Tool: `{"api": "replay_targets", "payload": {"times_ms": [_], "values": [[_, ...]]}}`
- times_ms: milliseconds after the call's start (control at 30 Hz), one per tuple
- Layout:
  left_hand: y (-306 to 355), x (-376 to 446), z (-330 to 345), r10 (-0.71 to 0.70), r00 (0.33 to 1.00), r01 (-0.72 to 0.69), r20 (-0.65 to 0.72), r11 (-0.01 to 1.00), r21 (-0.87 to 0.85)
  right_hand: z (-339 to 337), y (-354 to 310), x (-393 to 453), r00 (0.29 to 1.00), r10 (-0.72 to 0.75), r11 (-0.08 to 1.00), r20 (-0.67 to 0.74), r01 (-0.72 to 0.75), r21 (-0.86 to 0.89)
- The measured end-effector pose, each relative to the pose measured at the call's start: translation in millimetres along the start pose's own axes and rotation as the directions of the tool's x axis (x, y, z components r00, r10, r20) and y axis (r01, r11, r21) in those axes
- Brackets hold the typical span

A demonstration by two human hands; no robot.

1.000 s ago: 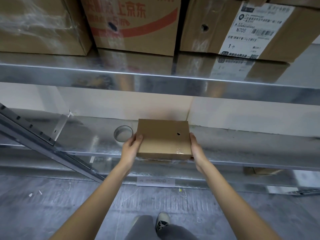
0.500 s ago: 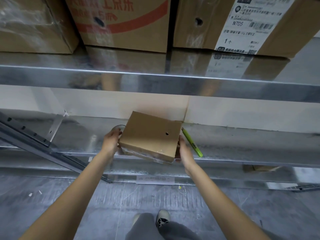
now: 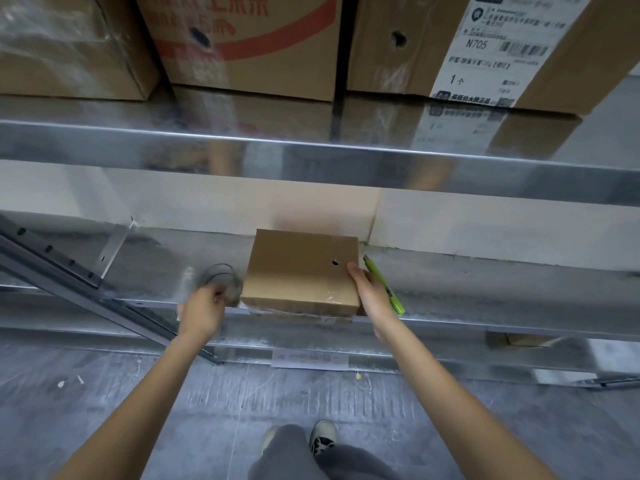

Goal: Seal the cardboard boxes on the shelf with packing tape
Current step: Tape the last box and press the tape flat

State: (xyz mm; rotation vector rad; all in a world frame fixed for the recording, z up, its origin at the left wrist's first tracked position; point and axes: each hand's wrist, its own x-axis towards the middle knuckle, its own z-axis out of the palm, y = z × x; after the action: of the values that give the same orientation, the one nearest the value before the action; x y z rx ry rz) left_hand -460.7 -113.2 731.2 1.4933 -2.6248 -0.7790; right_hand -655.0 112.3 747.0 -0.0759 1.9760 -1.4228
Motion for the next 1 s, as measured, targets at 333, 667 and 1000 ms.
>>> {"api": "replay_targets", "payload": {"times_ms": [333,667,1000], "values": [[101,-93,-75,0.140,0.935,-0.348,-0.326,0.540,-0.766,6,-93,-21,0.943,-0.319,0.917,0.092,0.332,-0.221],[136,-157,-2,0.426,0.905,-0.213,-0.011,0.429,-0.878,-13,-87,-37,0.844,0.124,0.977,0.522,-0.012,-0.213],[136,-160,1,0.519,0.854,-0.312,0.023,0.548,-0.776,-20,-68,-44,0.922,0.055,0.998,0.384,-0.036,-0.056]]}}
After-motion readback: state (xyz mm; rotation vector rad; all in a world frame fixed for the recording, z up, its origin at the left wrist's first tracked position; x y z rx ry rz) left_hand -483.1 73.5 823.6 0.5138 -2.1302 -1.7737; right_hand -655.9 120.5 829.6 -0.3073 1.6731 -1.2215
